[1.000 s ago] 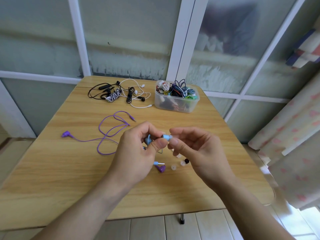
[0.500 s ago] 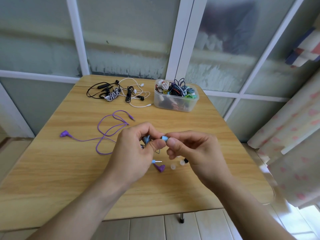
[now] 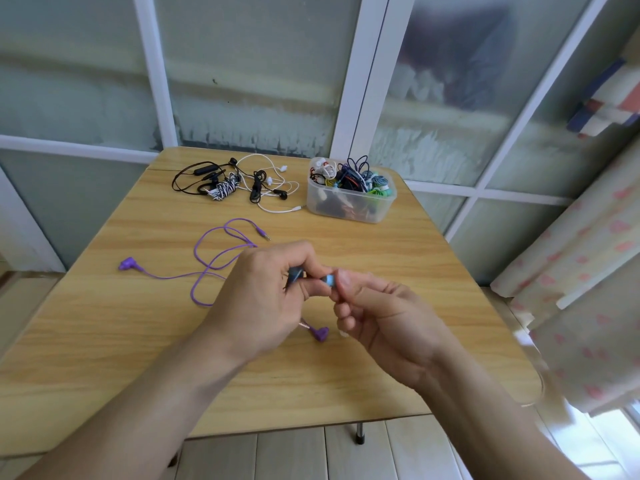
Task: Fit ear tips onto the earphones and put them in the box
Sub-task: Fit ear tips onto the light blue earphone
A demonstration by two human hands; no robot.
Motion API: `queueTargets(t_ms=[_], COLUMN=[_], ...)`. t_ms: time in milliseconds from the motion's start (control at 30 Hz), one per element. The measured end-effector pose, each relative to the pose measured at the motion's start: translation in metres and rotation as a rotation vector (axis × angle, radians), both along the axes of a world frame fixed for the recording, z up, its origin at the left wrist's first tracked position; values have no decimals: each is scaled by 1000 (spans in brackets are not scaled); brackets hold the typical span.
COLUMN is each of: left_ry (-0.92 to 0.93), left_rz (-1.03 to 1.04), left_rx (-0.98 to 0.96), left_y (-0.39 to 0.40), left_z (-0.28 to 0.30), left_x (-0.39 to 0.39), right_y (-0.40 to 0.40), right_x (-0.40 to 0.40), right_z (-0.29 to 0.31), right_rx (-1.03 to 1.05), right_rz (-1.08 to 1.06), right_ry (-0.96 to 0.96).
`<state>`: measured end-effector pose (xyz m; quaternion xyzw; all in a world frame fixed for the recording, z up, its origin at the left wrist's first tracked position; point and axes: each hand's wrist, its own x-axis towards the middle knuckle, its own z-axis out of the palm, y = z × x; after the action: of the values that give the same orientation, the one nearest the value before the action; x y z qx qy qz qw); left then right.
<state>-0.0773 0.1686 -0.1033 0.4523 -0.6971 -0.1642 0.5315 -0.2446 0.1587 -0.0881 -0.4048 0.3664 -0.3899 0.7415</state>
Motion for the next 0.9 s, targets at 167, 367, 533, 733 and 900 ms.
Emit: queueTargets(t_ms=[167, 367, 533, 733, 900], left_ry=[247, 417, 479, 668, 1122], left_rz=[14, -84, -118, -56, -182], left_rx=[208, 360, 462, 586, 750], left_y=[3, 3, 4, -1, -6], left_z=[-1, 3, 2, -2, 7], left_x=[-5, -6, -10, -9, -9], right_y=[-3, -9, -13, -12, -7], right_x=[-2, -7, -10, -5, 8], right_z=[2, -1, -7, -13, -22], right_rx=[-432, -619, -745, -706, -719], right_rz=[-147, -180, -184, -132, -14], right_ry=[246, 313, 399, 392, 487])
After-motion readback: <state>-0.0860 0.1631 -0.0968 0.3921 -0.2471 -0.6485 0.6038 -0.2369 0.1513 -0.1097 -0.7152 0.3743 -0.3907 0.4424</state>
